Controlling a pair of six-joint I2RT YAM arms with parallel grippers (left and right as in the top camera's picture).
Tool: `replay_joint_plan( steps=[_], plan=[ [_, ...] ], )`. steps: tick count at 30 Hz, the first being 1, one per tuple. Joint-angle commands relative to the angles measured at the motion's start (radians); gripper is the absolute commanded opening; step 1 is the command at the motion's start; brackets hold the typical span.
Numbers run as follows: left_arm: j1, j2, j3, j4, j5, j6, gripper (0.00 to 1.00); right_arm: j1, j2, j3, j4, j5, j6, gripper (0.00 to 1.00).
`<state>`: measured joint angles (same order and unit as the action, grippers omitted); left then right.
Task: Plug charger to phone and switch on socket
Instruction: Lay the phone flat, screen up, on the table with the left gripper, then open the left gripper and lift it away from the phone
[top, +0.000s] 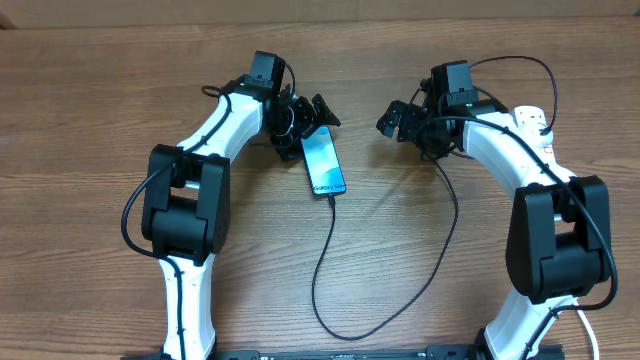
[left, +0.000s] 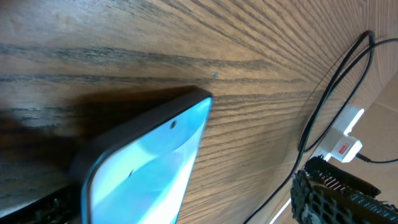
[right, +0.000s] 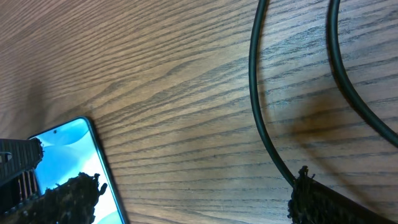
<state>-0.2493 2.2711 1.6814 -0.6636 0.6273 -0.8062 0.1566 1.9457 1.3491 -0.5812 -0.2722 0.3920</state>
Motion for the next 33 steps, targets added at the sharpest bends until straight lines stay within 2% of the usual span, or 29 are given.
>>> replay_joint_plan(
  steps=[1,13,19,26,33],
  plan=[
    [0.0,0.059,-0.042,-0.032,-0.146,-0.011,0.99,-0.006,-0.035,0.027,-0.001,0.01,-0.004,1.0],
    [0.001,0.059,-0.042,-0.044,-0.167,-0.031,1.0,-0.006,-0.035,0.027,-0.001,0.01,-0.004,1.0],
    [0.004,0.051,-0.037,-0.068,-0.172,0.048,1.0,-0.006,-0.035,0.027,-0.005,0.01,-0.004,1.0],
    [0.008,-0.044,0.024,-0.262,-0.446,0.122,1.0,-0.006,-0.035,0.026,-0.005,0.01,-0.004,1.0],
    [0.002,-0.28,0.063,-0.381,-0.643,0.183,1.0,-0.006,-0.035,0.026,-0.005,0.01,-0.004,1.0]
  ],
)
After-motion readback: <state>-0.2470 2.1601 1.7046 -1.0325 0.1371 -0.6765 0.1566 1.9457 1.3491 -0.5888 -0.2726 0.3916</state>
